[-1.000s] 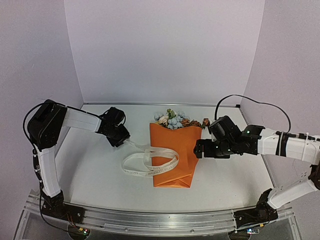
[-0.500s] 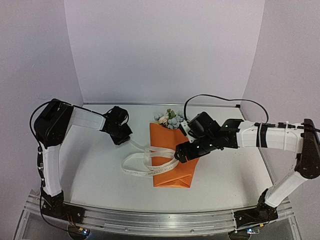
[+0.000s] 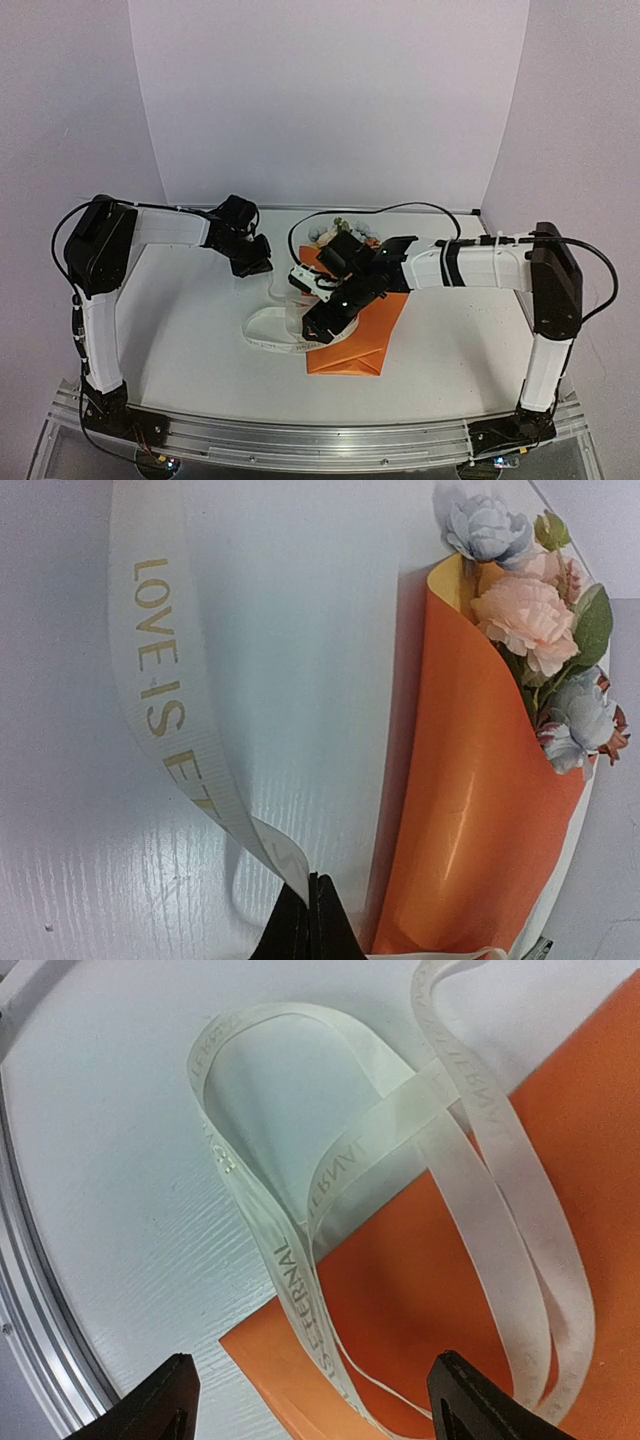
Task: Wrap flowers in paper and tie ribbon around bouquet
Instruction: Straighten the ribbon at the center of the board.
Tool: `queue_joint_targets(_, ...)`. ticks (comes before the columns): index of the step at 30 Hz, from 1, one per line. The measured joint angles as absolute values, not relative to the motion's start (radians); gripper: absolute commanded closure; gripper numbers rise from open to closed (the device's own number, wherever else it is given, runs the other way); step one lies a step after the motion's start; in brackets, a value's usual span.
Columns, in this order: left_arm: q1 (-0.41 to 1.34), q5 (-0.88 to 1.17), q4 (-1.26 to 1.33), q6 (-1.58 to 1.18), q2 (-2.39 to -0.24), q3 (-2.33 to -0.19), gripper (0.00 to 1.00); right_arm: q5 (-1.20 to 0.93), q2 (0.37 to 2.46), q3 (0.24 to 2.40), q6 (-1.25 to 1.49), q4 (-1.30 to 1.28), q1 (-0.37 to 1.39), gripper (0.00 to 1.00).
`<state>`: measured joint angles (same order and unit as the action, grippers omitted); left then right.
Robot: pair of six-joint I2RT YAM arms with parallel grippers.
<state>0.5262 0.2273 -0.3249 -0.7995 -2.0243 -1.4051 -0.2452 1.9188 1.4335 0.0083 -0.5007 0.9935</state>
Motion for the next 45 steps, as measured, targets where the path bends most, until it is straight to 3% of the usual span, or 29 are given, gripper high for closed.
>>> queue_joint_targets(8,0.513,0.269,-0.369,-0.756,-2.024,-1.419,1.0,-0.224,2.036,1.495,-0.072,-0.524,1.017,0.3)
queue_joint_targets(17,0.499,0.278,-0.369,-0.754,-2.023,-1.419,1.0,-0.136,2.105,1.564,-0.119,-0.545,1.023,0.57)
queue_joint_targets(25,0.486,0.28,-0.369,-0.755,-2.023,-1.419,1.0,-0.113,2.142,1.606,-0.133,-0.57,1.032,0.72)
queue_joint_targets(30,0.478,0.285,-0.369,-0.755,-2.022,-1.419,1.0,-0.113,2.146,1.616,-0.142,-0.593,1.038,0.99)
queue_joint_targets(39,0.456,0.285,-0.369,-0.756,-2.008,-1.418,1.0,-0.115,2.132,1.634,-0.12,-0.615,1.04,1.0)
queue_joint_targets(45,0.423,0.284,-0.366,-0.755,-1.975,-1.409,1.0,-0.143,1.995,1.618,-0.074,-0.621,1.04,1.0)
